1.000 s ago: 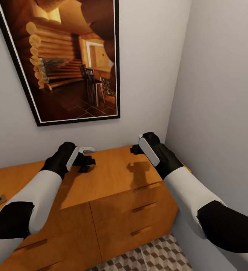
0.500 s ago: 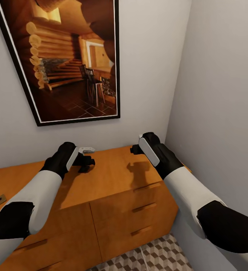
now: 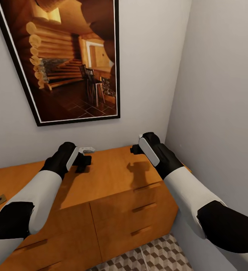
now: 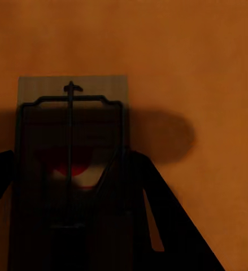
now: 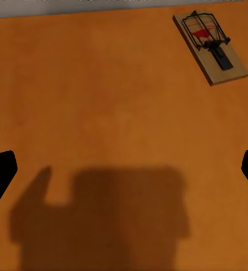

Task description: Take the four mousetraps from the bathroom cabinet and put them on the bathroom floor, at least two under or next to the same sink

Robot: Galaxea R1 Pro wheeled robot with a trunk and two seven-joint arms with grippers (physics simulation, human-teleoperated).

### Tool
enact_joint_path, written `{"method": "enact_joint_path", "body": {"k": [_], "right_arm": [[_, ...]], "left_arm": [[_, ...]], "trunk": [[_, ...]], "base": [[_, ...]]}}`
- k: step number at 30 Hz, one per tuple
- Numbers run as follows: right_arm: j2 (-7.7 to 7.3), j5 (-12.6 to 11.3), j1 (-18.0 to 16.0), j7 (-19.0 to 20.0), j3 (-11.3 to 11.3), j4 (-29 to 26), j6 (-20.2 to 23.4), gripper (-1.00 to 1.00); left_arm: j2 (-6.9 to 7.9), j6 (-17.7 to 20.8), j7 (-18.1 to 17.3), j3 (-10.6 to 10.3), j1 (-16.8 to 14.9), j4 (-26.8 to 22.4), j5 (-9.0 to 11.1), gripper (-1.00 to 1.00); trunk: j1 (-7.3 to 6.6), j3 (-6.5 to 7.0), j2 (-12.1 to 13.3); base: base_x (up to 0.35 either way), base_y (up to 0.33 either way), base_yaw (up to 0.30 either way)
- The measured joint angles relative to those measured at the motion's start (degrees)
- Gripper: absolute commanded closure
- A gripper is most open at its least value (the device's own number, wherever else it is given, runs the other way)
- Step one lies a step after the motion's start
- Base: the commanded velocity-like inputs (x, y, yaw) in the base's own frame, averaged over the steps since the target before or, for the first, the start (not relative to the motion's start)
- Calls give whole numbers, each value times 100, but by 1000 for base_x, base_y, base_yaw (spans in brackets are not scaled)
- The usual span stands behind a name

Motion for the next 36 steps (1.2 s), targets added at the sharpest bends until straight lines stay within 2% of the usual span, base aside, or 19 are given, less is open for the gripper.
{"method": "enact_joint_path", "body": {"k": [7,11,15,16,17,22,26,28,31,34,36], "right_arm": [[-8,0,-2,1,-4,-1,0,-100],[-2,-1,-3,-2,-2,6,-3,-100],[6,-1,1,-3,10,8,-5,-100],[-6,38,2,13,1,-97,-11,-100],[-7,37,2,14,-3,-102,-12,-100],[-8,35,2,17,-18,-100,-12,-100],[-12,30,2,21,-20,-100,-12,-100],[-76,105,-52,85,43,-36,-35,-100],[-173,113,-35,181,139,35,-34,-100],[-147,119,6,149,75,-26,-23,-100],[-196,164,22,85,60,-39,-15,-100]], "left_arm": [[-3,0,-4,-2,-3,4,15,100],[-44,4,8,8,-51,63,-87,100],[-76,11,-11,15,-99,-398,86,100],[-208,21,-23,44,-714,472,211,100],[-234,22,-19,46,-918,379,189,100],[-333,22,-17,46,-1172,863,175,100],[-384,21,-17,51,-1515,1451,179,100],[-449,-42,-67,114,-1449,1452,298,100],[-546,-77,-88,159,-1350,1549,272,100],[-628,-69,42,213,-1252,1646,229,100],[-692,-69,63,276,-1186,1711,315,100]], "trunk": [[0,0,0],[1,-1,1],[0,-1,1],[1,-1,3],[0,0,0],[1,-1,1],[1,-1,1],[1,-1,1],[1,-1,1],[1,-1,1],[1,-1,1]], "base": [[0,0,0],[0,0,0],[0,0,0],[0,0,0],[0,0,0],[0,0,0],[0,0,0],[0,0,0],[0,0,0],[0,0,0],[0,0,0]]}}
